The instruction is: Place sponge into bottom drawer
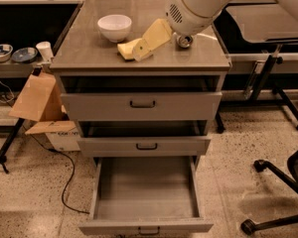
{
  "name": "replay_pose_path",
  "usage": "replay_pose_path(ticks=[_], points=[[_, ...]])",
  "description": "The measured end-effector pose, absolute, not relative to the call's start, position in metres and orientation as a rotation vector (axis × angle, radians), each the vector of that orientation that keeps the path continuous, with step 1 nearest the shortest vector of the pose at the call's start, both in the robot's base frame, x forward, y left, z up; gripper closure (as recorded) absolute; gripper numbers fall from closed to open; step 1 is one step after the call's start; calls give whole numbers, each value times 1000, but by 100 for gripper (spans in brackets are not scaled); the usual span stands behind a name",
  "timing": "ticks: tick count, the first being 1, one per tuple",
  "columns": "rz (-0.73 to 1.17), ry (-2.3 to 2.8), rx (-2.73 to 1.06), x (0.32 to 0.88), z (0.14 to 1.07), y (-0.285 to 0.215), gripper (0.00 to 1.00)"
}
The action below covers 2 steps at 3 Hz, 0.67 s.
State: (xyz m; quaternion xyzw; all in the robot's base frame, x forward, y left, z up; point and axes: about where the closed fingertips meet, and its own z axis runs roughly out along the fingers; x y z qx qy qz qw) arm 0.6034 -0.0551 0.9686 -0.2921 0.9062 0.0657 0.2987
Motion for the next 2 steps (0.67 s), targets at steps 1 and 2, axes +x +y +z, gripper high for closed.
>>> replay_pose_path(ticks=[1,2], points=[[173,2411,-732,611,964,-49,0],[183,2375,-663,647,954,-7,0]])
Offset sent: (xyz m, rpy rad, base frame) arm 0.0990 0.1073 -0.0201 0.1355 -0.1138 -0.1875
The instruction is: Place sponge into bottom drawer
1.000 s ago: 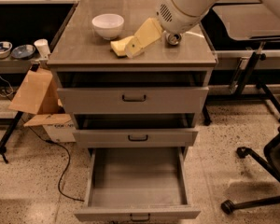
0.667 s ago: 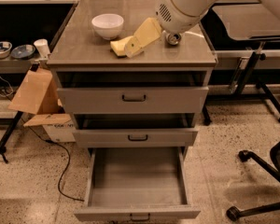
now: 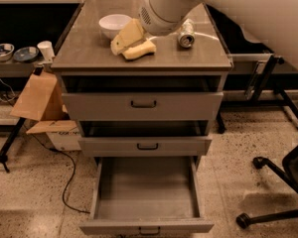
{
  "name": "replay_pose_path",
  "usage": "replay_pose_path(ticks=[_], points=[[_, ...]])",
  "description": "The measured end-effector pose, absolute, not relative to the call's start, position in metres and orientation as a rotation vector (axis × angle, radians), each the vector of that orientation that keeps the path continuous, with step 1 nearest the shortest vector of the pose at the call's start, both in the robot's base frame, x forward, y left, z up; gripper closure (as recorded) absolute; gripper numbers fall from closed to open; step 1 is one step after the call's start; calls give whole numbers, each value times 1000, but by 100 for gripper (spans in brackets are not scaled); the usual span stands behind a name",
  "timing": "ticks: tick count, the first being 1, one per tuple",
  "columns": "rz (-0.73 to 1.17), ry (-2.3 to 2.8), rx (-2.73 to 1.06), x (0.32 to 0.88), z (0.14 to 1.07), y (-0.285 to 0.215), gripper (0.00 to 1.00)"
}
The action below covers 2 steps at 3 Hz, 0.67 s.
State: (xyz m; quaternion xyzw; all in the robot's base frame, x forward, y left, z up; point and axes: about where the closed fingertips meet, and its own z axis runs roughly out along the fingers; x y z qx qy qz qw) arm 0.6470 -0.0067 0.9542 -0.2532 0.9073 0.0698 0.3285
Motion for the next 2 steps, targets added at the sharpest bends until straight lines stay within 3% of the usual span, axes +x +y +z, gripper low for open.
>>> replay_pose_path(ticks=[1,2], points=[[202,2323,-533,687,945,28,0],[232,2330,-449,688,949,29,0]])
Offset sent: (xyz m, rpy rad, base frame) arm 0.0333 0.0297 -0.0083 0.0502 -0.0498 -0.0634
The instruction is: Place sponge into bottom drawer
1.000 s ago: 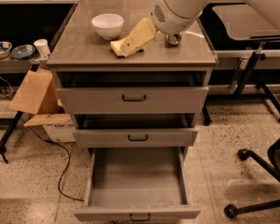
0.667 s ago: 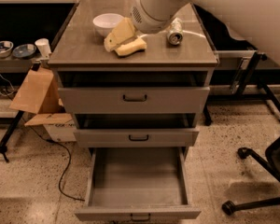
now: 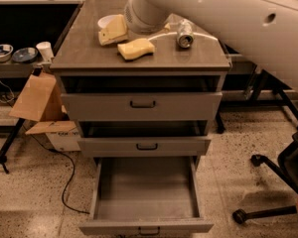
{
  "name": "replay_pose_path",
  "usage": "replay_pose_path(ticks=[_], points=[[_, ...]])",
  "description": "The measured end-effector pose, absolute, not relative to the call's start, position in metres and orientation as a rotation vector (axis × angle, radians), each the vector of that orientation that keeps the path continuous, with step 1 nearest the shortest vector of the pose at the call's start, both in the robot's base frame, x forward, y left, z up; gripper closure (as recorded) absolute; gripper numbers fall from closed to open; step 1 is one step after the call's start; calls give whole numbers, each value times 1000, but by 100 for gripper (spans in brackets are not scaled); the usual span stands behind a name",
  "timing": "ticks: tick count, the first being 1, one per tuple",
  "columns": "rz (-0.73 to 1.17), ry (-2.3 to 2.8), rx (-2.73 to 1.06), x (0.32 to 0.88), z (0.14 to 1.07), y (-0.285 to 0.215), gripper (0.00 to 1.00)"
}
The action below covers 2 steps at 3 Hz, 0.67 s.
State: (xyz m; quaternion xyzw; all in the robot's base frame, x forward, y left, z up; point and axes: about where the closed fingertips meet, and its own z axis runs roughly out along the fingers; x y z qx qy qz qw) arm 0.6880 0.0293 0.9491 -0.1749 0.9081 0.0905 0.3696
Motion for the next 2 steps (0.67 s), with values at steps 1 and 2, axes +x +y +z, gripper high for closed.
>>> replay_pose_path(ticks=[1,2], points=[[233,2332,-449,688,949,29,0],[267,2296,-450,696,945,41,0]])
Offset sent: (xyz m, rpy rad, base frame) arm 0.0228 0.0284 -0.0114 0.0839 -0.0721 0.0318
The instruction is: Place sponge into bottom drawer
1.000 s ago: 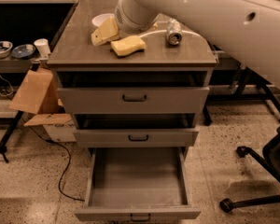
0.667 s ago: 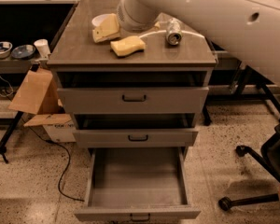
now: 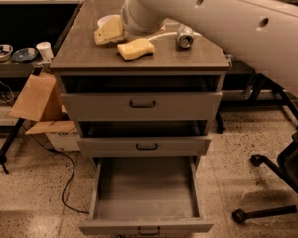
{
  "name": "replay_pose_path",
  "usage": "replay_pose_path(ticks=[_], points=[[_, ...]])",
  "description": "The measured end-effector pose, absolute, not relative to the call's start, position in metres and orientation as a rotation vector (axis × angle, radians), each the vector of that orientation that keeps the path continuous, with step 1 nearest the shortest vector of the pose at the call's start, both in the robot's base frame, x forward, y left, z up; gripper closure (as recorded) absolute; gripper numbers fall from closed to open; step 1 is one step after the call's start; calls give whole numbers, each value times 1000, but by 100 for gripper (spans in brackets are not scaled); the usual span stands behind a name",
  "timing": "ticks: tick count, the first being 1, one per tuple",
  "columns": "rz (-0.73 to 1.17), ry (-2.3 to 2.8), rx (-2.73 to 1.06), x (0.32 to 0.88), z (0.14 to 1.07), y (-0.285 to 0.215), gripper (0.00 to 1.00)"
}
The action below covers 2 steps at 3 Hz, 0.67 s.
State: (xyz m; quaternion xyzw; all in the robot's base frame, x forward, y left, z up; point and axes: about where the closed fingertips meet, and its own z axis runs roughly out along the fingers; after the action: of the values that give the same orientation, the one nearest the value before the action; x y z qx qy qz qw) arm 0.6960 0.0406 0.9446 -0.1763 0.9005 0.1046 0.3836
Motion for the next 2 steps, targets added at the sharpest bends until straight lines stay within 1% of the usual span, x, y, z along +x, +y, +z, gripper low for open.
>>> replay_pose_path(ticks=[2], points=[[238,2217,-420,750,915,88,0]])
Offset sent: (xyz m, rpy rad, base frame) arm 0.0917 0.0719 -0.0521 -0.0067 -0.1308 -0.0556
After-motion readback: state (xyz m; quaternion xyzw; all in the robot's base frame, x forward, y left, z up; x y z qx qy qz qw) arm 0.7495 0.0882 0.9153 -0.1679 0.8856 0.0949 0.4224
